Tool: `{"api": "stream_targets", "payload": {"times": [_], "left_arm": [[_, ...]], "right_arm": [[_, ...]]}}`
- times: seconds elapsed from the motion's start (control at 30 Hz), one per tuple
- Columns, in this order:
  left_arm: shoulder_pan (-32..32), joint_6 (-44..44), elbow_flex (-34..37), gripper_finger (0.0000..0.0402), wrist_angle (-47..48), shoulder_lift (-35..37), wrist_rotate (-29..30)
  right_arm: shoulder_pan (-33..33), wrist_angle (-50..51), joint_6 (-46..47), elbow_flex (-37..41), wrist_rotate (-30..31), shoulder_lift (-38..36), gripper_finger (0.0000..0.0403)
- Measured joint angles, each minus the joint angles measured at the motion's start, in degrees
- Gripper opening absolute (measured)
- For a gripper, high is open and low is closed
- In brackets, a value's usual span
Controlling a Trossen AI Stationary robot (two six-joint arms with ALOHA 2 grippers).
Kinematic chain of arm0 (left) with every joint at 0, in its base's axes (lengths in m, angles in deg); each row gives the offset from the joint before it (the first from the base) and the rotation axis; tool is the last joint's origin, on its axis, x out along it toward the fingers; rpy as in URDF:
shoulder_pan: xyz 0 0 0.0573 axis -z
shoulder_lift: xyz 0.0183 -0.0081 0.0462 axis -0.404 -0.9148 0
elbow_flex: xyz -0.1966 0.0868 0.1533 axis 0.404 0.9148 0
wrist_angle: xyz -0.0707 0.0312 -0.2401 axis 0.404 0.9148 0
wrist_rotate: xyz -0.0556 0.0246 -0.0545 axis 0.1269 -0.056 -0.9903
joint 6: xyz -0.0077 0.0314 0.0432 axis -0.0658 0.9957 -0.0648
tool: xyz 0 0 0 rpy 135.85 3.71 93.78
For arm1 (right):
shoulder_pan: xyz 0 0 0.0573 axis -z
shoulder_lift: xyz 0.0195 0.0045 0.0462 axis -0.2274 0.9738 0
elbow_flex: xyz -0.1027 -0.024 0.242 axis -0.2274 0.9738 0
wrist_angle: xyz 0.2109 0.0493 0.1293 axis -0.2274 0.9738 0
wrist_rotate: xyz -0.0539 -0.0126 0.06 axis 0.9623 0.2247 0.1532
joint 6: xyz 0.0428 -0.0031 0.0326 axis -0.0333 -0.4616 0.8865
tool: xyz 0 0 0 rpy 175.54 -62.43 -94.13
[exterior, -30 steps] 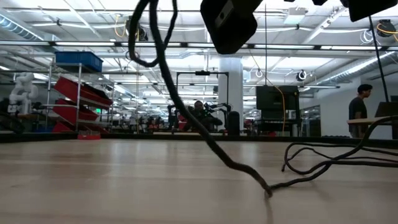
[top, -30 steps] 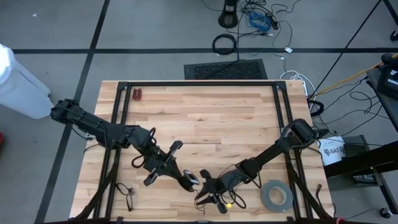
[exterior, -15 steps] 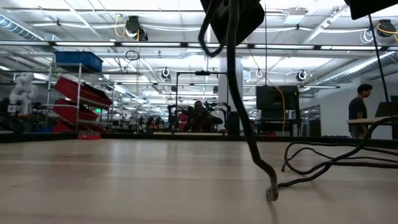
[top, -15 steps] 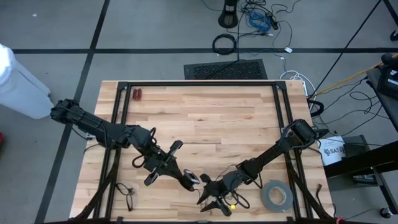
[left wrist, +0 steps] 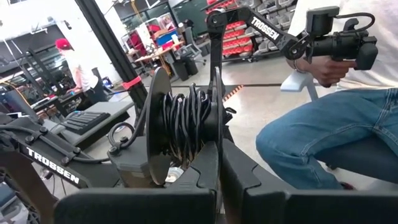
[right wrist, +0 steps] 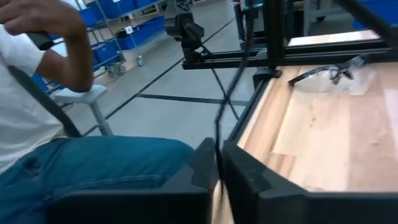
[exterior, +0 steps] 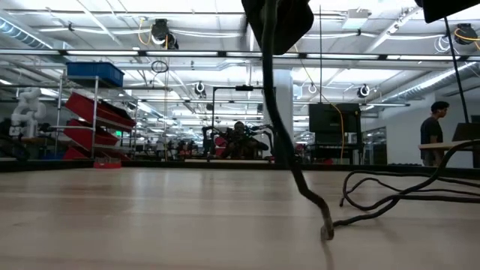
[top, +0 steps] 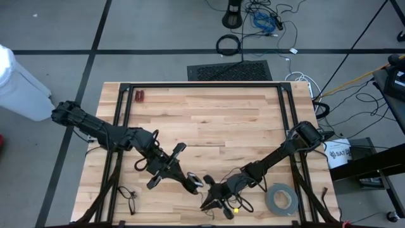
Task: Coil cords
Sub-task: Coil the black wire on the spool
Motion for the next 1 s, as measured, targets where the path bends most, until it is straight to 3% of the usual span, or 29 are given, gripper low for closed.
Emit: {"api": "stream_targets", "payload": {"times": [0.2,0.4,0.57,0.7,0.83,1.0], "left_arm": [[0.97,-1.54,0.00,0.0003,0.13,0.00,-1.11],[3.36,-1.30,0.00,0.0003,-0.38,0.00,-4.03],[4.55,-1.02,0.00,0.0003,-2.21,-0.63,-4.52],[5.05,-0.70,-0.02,0.0003,-3.89,-1.96,-5.50],[5.06,0.50,-0.02,0.0003,-6.69,-4.60,-9.33],[4.82,0.01,-0.02,0.0003,-7.40,-6.78,-9.72]], "right_arm": [[0.50,6.32,-1.51,0.00,1.52,-1.67,0.0002],[2.54,17.46,-4.83,0.00,7.74,-8.05,0.0001],[5.38,18.42,-9.03,0.00,13.08,-12.81,0.0001],[7.40,17.99,-10.65,-0.17,13.75,-14.78,0.0001],[8.07,20.29,-13.11,-3.63,13.61,-14.86,0.0000],[7.97,27.63,-16.43,-9.49,15.03,-14.95,0.0000]]}}
